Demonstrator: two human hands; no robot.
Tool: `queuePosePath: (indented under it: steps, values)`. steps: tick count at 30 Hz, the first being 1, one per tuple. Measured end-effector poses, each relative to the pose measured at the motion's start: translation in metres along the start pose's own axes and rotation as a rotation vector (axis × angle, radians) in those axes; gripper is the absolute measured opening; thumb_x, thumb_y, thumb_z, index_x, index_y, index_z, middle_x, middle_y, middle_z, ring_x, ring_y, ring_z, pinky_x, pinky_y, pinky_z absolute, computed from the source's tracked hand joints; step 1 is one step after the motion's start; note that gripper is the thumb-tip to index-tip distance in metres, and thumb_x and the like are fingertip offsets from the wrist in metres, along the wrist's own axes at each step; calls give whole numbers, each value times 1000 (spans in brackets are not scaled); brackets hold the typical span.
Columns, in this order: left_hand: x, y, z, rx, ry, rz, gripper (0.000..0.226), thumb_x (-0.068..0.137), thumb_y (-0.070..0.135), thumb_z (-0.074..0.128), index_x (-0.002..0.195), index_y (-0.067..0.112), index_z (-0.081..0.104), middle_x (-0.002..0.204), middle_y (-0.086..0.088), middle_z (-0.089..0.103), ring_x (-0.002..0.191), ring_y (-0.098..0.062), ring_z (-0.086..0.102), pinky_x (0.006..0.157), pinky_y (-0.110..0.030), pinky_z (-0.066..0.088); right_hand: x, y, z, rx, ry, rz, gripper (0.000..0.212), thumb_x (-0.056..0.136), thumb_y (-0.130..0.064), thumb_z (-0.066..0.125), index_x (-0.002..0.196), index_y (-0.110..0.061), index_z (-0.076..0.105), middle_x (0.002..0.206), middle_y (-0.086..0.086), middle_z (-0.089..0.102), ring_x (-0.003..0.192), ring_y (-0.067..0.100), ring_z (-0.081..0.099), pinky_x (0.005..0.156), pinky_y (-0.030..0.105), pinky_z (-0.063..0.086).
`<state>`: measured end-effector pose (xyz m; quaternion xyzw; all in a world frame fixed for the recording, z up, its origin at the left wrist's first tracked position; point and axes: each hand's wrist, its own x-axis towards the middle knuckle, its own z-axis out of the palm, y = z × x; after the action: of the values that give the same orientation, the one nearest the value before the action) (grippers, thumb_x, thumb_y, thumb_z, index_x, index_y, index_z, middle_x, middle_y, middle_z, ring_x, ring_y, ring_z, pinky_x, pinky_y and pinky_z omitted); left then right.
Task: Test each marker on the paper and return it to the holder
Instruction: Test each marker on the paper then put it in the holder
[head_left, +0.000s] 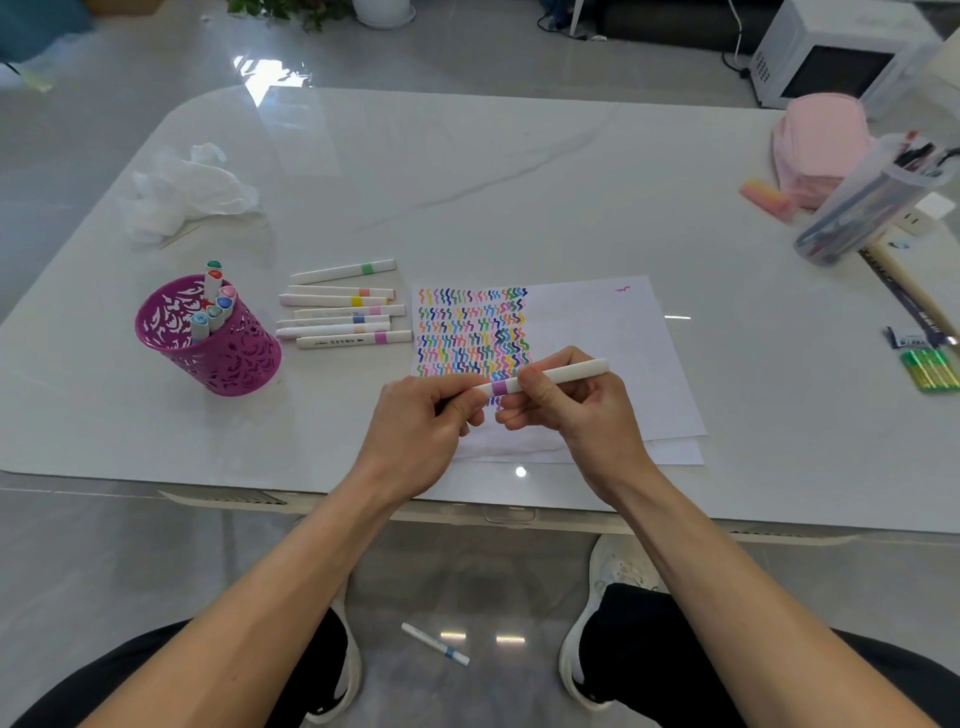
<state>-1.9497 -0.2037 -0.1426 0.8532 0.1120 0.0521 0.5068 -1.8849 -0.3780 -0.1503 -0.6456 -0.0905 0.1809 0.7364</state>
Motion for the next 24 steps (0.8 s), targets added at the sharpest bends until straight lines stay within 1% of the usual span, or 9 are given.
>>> queuePosePath:
  steps: [4,9,11,13,16,18,20,22,24]
  values:
    - [-1,0,2,-4,-13,0,14,97,23,64,97,23,78,70,6,69,66,-8,62,68,-27,57,-1,1,-1,2,-4,12,14,97,-10,66,96,4,64,85,24,76,75,39,75,71,43,64]
    - [0,3,0,21,-22,-1,19,98,32,61,92,23,75,72,8,70,69,-9,64,72,-35,57,2,3,2,60,-5,77,22,97,-17,66,101,5,67,88,25,75,75,34,74,70,37,61]
    - [0,5,-2,15,17,6,18,98,35,61,90,26,74,74,9,71,70,-11,64,73,-40,57,5,1,1,85,21,84,24,92,-21,71,101,1,68,85,24,74,72,32,71,66,36,60]
    - [-1,8,-7,-2,85,20,12,96,35,63,90,31,73,74,10,71,71,-14,66,72,-44,57,9,-2,-1,110,80,86,24,89,-23,73,101,-4,67,79,19,72,66,30,69,62,33,58]
    - [-1,8,-18,-64,188,21,7,94,32,68,97,31,75,77,8,74,75,-14,69,72,-43,57,14,-4,-9,150,183,125,18,99,-21,67,105,-4,64,72,12,70,60,26,66,57,29,55]
    - [-1,8,-26,-101,242,31,11,93,29,70,102,27,76,82,5,75,80,-16,70,72,-40,58,16,-3,-13,95,235,128,20,101,-21,64,107,-3,64,70,11,70,58,24,66,55,29,55]
    - [0,10,-33,-114,283,47,12,94,28,68,102,23,75,85,4,75,83,-16,71,75,-39,60,17,-1,-14,-18,263,102,20,102,-22,63,106,-2,64,68,9,70,58,24,65,54,29,54]
    - [-1,12,-41,-119,343,73,14,97,28,64,97,20,75,85,3,75,82,-18,71,76,-44,59,17,2,-14,-135,260,68,18,102,-21,62,104,-3,64,67,8,71,57,24,65,53,30,53]
    - [-2,15,-49,-113,427,114,13,97,28,63,94,22,74,85,3,75,82,-23,70,77,-47,58,17,2,-13,-232,235,44,15,103,-20,62,104,-5,64,68,9,72,57,23,65,52,29,53]
